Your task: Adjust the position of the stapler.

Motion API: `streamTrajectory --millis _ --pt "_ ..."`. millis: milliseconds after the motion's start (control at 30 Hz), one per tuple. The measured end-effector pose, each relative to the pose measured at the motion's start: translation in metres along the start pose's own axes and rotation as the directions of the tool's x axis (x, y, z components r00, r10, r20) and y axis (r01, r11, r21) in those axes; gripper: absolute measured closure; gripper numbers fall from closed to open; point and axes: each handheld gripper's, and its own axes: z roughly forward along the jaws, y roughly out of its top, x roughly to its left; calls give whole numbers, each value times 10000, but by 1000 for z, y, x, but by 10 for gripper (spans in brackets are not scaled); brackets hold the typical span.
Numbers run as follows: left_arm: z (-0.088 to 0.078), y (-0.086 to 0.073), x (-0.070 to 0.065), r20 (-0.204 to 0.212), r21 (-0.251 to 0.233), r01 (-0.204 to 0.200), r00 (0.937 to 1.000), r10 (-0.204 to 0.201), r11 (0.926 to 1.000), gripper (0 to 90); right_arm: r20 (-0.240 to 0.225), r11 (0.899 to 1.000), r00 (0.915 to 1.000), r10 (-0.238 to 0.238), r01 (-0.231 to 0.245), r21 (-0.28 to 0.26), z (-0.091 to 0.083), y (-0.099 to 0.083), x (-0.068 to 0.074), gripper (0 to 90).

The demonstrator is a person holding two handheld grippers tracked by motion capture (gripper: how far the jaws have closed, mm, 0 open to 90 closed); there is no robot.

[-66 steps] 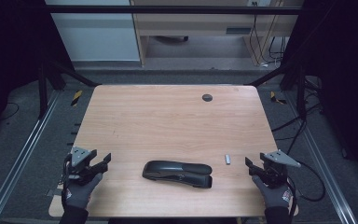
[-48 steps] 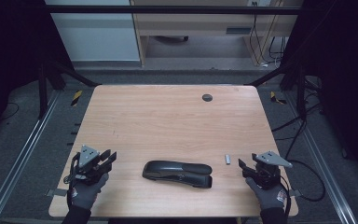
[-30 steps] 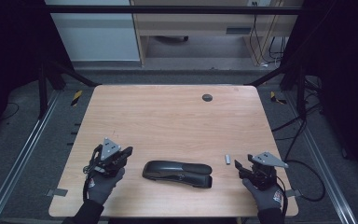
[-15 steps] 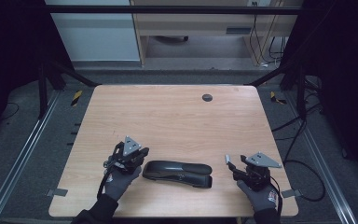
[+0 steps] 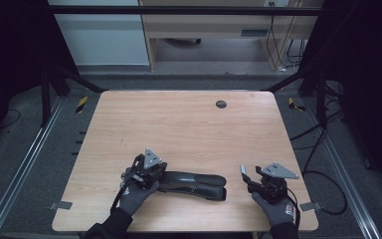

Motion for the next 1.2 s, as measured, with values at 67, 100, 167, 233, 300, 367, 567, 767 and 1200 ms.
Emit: streamTrajectory --millis 67,100,167,233,300,367,567,767,1200 --pt "-1 0 1 49 44 45 10000 -45 10000 900 -8 10000 10000 3 -3 -7 0 0 0 426" --pt "-1 0 1 36 63 23 10000 -23 10000 899 -60 10000 9999 89 -89 38 0 0 0 426" --pt "-1 0 1 40 81 -11 10000 11 10000 898 -62 9999 9999 91 -90 48 0 0 0 426" --pt "-3 -1 1 58 119 -20 10000 20 9999 898 -47 10000 10000 1 -1 40 1 0 0 426" --pt "-4 -1 0 87 120 -30 10000 29 9999 898 -82 10000 10000 32 -31 51 1 0 0 427" --pt "-4 -2 0 107 157 -82 9999 80 9998 898 -89 10000 9999 47 -46 71 1 0 0 426" --pt "-9 -5 -3 94 163 -173 9998 172 9997 898 -143 9999 9999 46 -45 113 1 -1 0 427" --pt "-16 -11 -4 128 169 -252 9996 249 9995 898 -185 9999 9998 83 -80 128 2 -1 0 427" --pt "-22 -13 -7 67 64 -459 9989 459 9989 899 -207 9999 9997 108 -106 121 2 -1 0 429"
